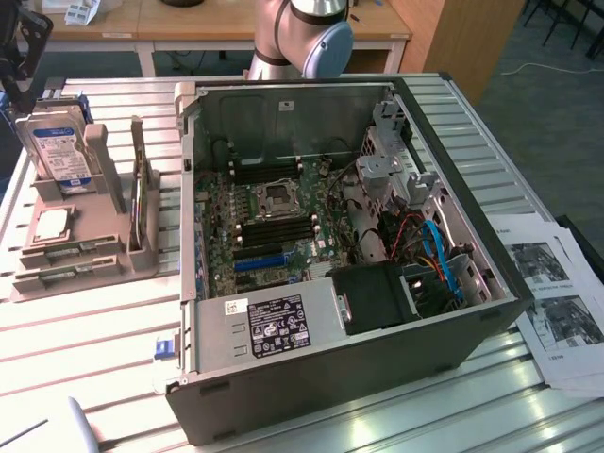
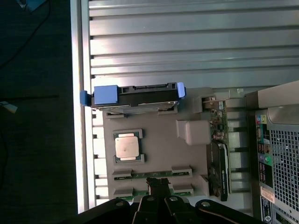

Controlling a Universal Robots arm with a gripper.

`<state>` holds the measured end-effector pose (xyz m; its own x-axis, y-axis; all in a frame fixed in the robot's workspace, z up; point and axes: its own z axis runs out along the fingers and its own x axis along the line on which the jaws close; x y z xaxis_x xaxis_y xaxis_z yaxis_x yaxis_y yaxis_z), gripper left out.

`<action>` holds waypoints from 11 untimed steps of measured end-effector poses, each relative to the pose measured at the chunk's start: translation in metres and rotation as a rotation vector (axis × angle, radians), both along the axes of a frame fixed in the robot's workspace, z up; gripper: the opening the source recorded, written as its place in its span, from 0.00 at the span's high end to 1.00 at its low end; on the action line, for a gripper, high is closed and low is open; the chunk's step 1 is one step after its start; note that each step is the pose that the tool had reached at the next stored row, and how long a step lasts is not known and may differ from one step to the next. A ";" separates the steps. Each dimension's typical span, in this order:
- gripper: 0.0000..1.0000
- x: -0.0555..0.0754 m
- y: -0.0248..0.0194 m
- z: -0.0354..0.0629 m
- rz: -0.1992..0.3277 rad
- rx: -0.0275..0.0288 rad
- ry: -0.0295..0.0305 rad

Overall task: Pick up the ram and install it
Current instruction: 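Pick up the ram and move it above insertion slot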

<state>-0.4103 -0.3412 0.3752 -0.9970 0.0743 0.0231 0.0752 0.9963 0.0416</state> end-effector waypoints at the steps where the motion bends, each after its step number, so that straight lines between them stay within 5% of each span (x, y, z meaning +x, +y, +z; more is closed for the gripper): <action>1: 0.90 0.000 0.0000 0.0000 0.000 0.0000 0.0000; 11: 0.90 0.000 0.0000 0.0000 0.000 0.0000 -0.0001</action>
